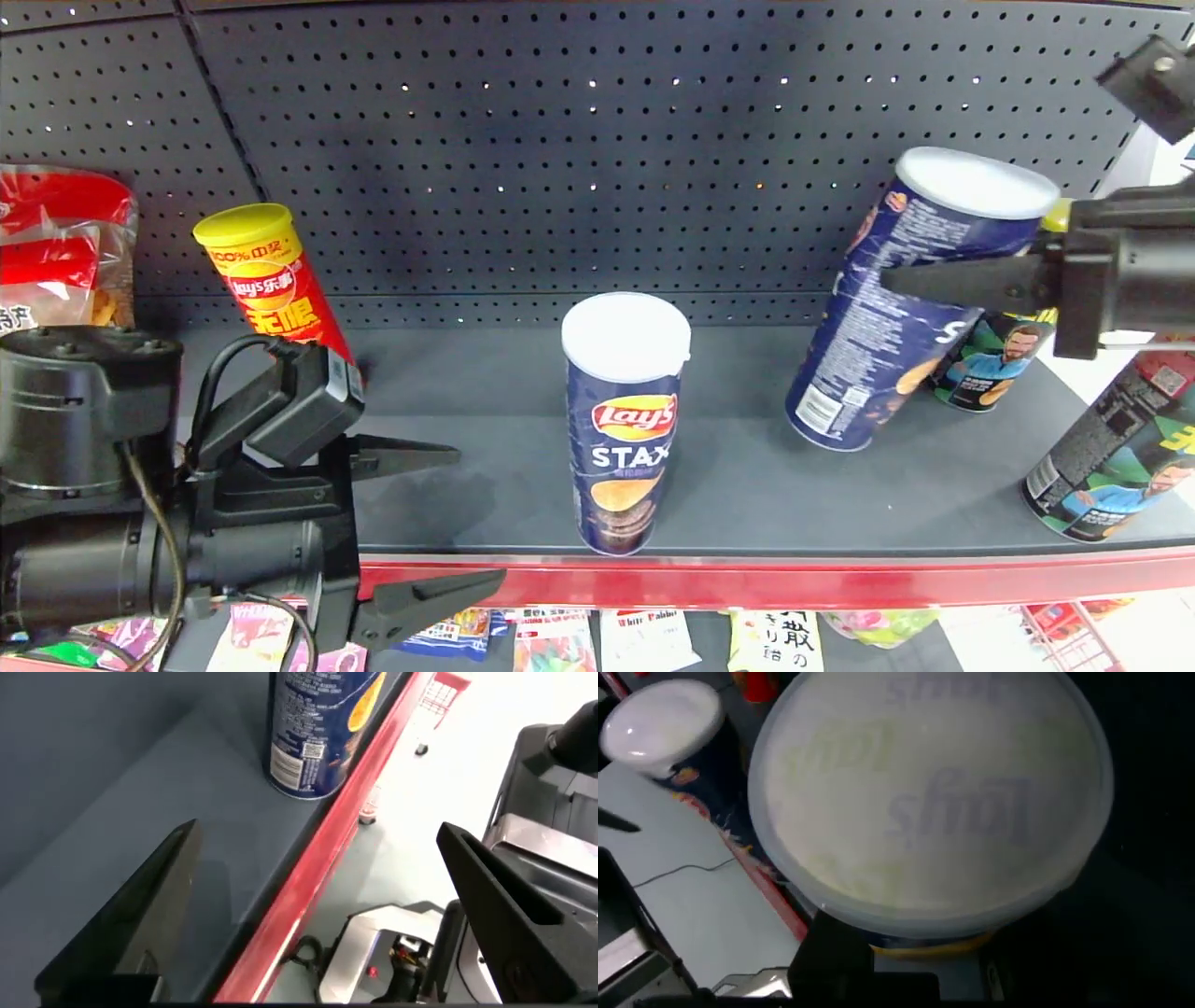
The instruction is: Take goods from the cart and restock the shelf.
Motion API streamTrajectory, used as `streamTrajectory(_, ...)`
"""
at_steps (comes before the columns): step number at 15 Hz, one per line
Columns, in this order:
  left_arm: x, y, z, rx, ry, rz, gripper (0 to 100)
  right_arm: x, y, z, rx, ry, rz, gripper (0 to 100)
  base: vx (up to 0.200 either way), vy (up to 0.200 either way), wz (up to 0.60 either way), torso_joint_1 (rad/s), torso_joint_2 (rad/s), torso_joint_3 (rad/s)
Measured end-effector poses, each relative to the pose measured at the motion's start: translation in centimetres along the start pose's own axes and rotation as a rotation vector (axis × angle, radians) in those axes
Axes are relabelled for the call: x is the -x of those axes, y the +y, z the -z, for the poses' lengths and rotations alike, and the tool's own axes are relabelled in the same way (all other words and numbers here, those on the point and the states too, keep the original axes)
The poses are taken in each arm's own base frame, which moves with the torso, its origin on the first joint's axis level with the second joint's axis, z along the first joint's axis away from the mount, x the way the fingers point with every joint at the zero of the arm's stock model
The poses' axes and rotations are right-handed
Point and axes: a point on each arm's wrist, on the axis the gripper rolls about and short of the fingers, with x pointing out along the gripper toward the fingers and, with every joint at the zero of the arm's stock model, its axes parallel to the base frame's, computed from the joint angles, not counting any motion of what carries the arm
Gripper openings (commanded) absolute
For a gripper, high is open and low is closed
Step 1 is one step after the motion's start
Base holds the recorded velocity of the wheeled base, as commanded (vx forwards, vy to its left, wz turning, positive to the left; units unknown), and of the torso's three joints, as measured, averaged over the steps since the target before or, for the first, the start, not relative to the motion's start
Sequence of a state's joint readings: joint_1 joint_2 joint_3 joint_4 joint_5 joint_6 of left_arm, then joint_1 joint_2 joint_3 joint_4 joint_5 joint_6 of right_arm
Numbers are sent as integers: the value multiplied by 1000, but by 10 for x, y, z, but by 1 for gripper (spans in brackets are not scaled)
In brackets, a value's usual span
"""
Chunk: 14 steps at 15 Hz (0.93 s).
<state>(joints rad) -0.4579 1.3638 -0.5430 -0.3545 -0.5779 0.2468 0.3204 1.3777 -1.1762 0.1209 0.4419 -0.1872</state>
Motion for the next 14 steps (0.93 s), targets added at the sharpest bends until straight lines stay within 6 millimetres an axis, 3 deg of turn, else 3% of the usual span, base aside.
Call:
streamTrajectory(4,15,-10,7,1,-9,-28,100,-59,-8,-16,17,7,-70,0,0,0,0,0,0,0)
streamTrajectory(8,23,-15,9,-1,-21,-52,100,-109,-5,-13,29,20,-124,0,0,0,0,0,0,0)
streamTrajectory(14,28,-19,11,0,-25,-72,100,-151,-2,-7,33,41,-166,0,0,0,0,0,0,0)
